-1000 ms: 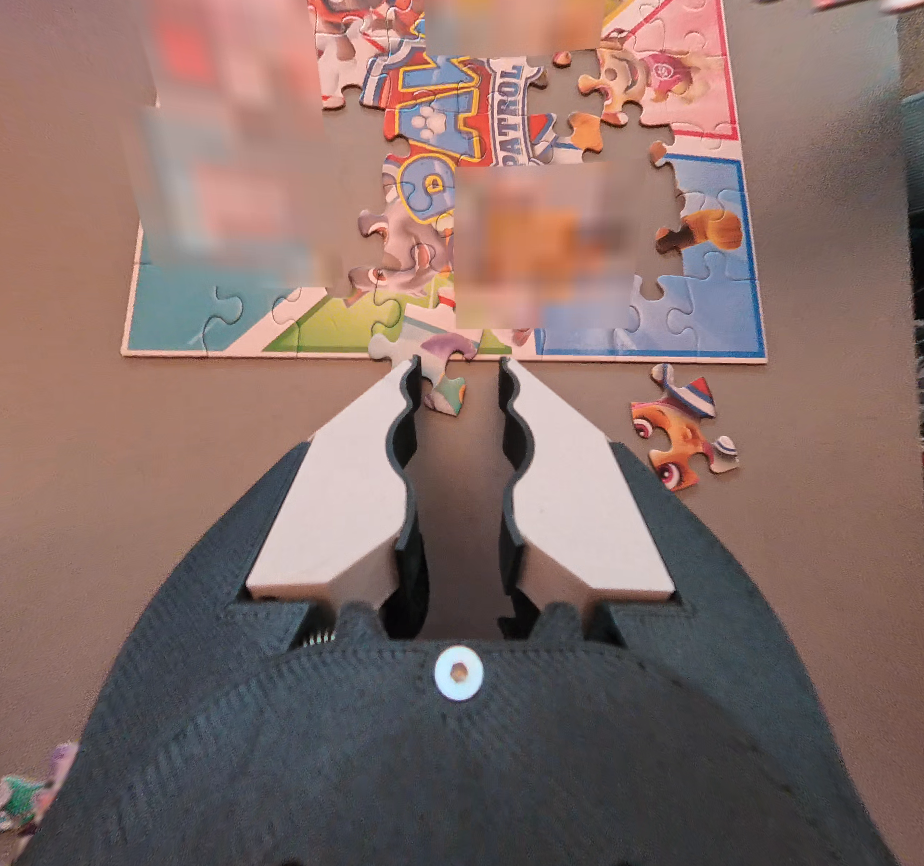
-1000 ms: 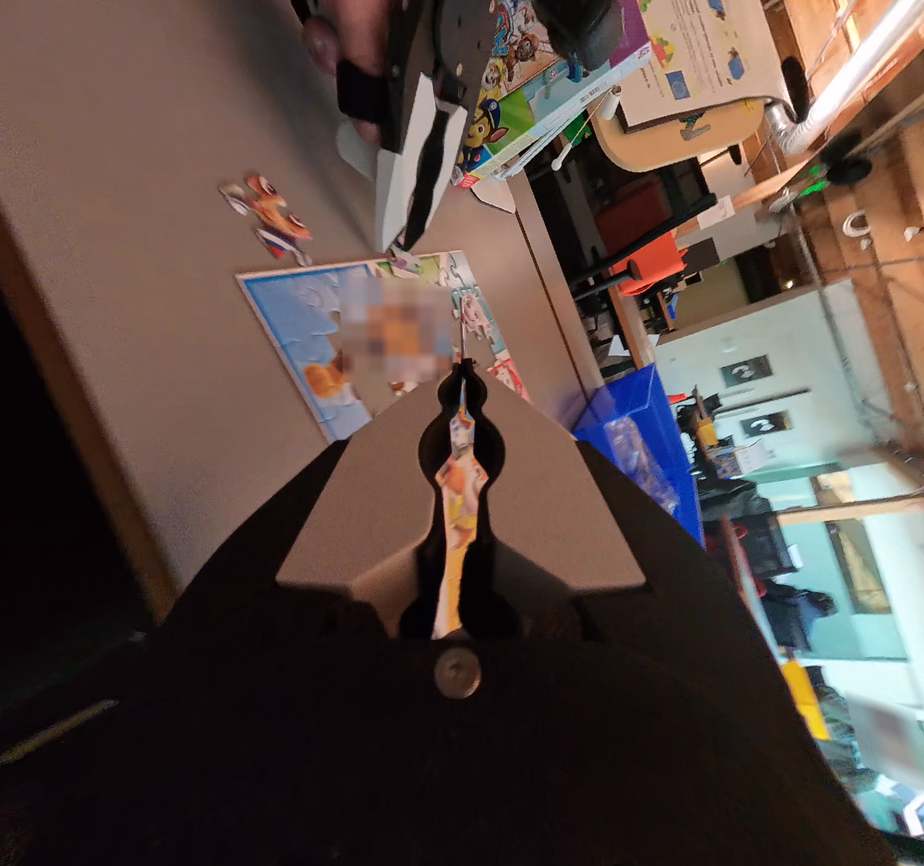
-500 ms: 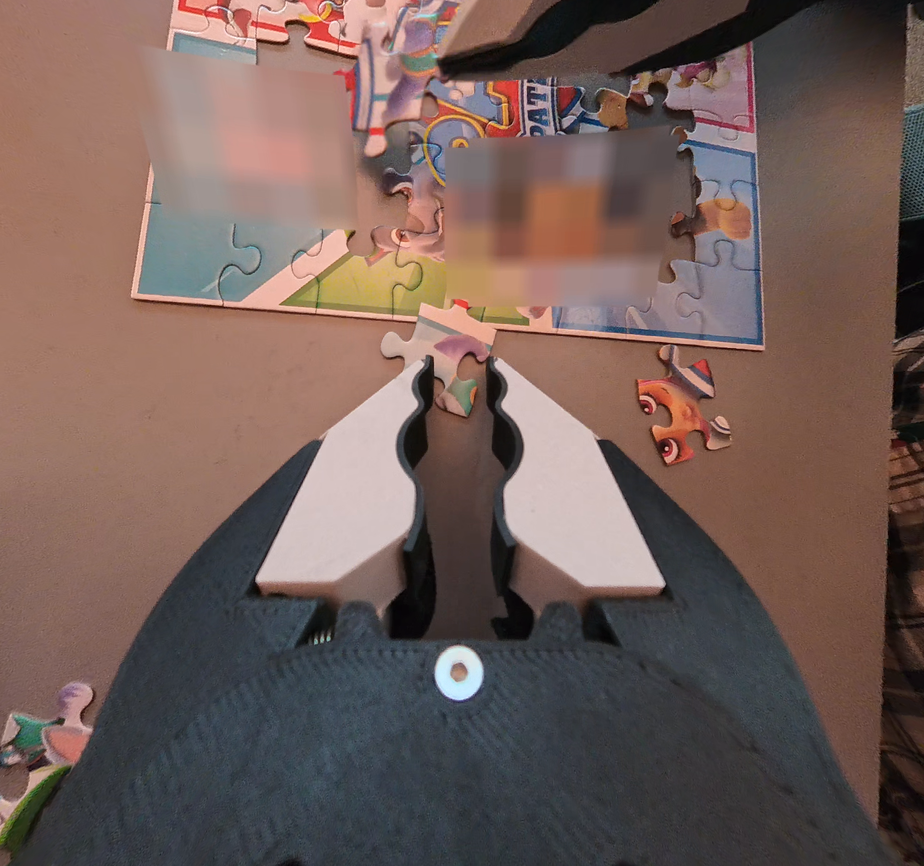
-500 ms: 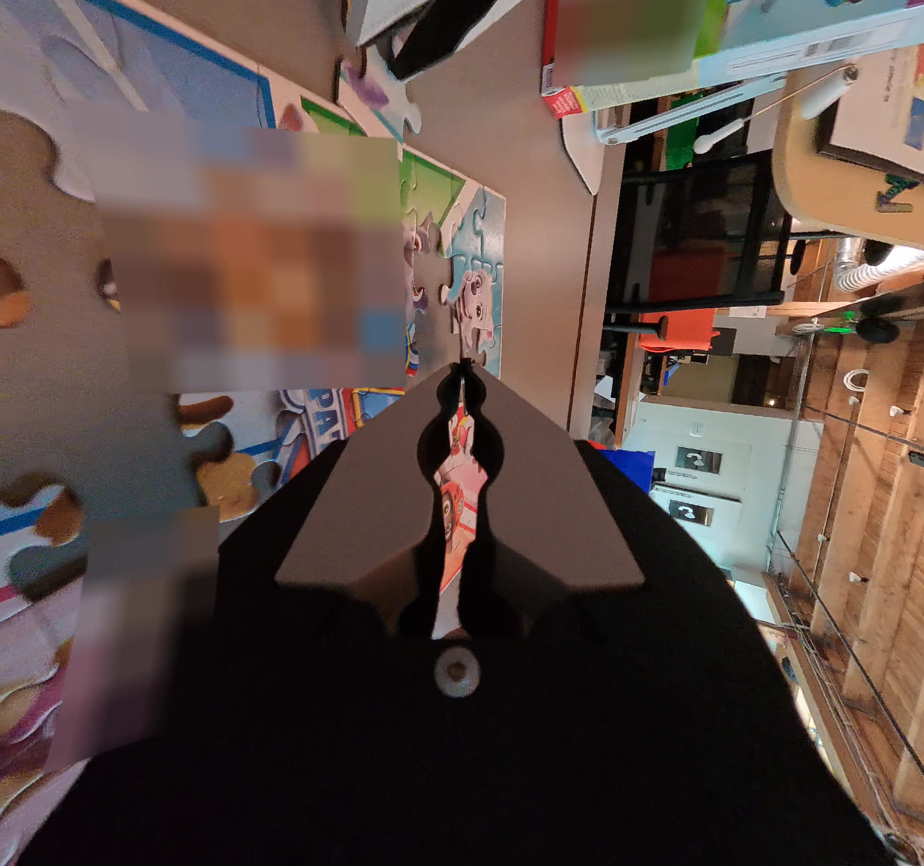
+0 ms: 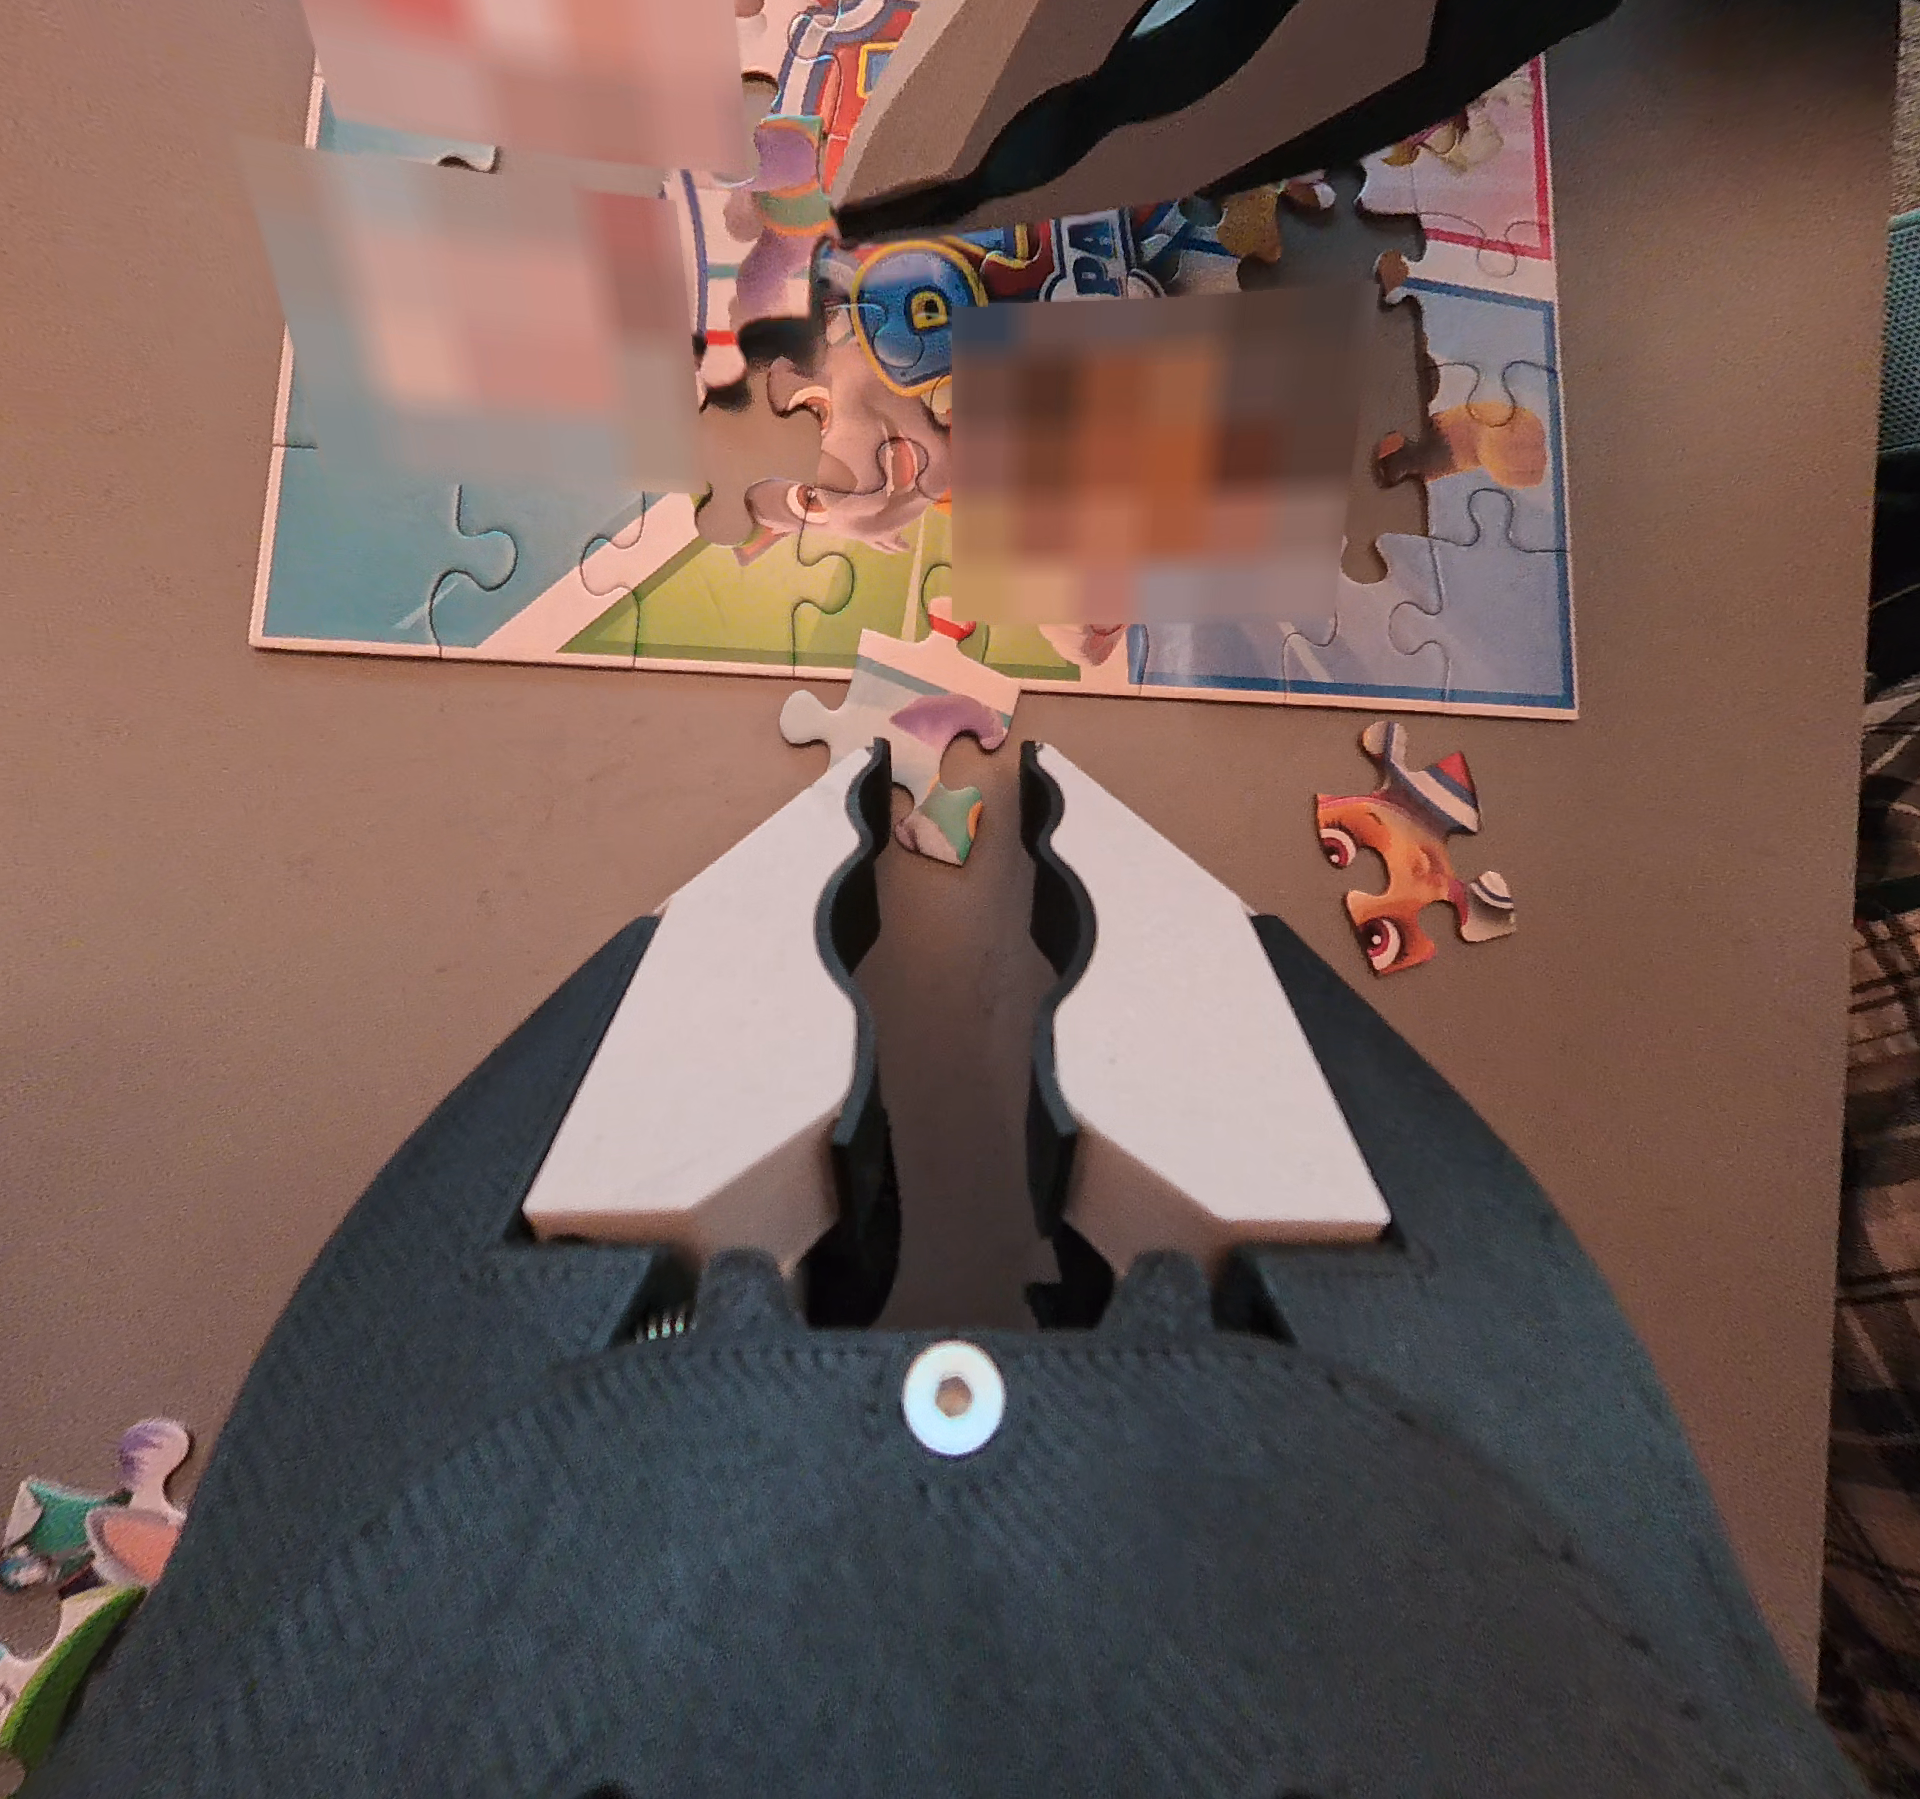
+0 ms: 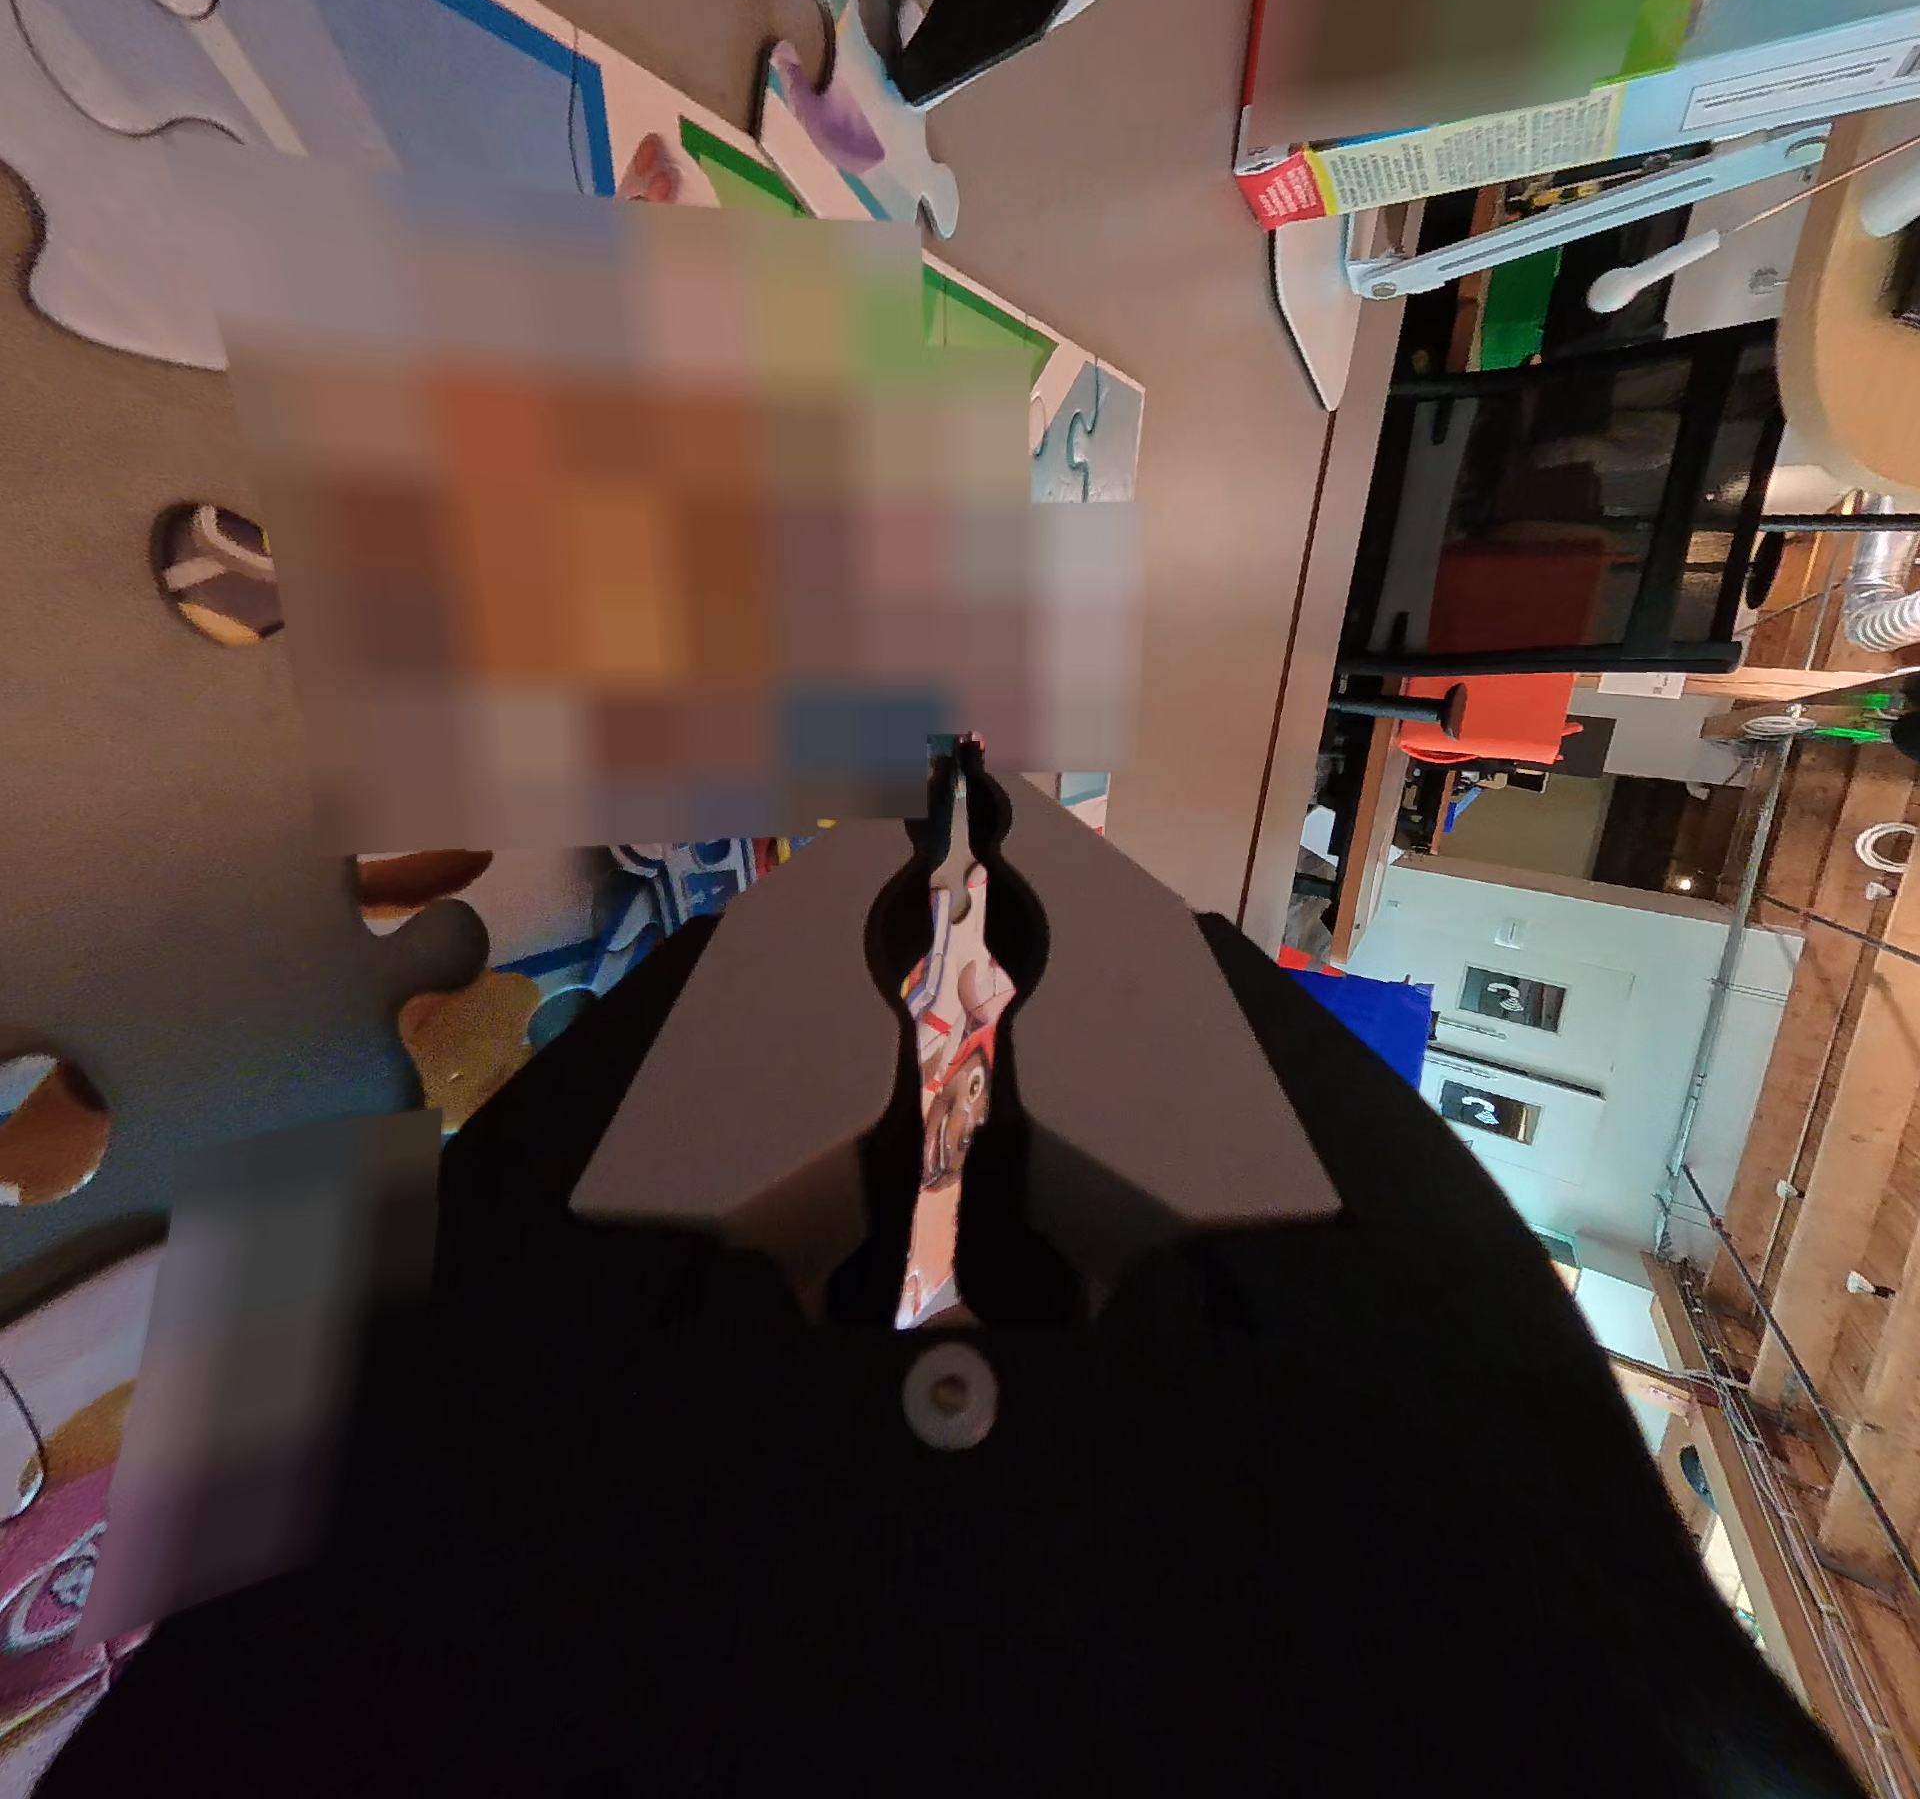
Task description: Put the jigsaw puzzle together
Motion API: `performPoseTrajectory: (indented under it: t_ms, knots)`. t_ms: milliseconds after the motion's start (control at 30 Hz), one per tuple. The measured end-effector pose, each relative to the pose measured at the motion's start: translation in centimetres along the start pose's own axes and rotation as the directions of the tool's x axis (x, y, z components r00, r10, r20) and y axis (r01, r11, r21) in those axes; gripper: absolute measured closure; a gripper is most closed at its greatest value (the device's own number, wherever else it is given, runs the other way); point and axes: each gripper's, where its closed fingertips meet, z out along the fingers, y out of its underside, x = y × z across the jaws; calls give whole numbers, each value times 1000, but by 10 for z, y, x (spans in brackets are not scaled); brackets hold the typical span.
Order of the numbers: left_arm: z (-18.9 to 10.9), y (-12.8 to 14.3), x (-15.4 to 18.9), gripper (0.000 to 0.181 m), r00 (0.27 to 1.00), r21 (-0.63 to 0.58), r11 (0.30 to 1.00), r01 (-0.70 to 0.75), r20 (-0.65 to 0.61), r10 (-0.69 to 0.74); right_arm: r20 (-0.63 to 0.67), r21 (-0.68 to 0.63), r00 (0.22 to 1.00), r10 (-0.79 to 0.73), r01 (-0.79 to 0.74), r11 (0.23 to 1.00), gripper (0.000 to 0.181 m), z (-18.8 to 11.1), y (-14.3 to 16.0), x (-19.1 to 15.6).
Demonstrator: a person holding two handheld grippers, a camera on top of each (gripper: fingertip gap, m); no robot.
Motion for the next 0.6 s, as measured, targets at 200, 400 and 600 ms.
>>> performPoseTrajectory:
  t_ms: [200,400,600]
  knots:
    - [-3,-2,3,155,1000,20,1000,8,-21,-7,-40,4,999,18,-17,1000,181,-5,4,10]
    - [-17,-24,-3,154,1000,140,990,12,7,-13,-128,29,992,20,-16,999,181,-13,1,26]
    - [-30,-70,-12,152,984,411,894,180,-72,-165,-327,106,945,-25,63,992,181,-35,-40,51]
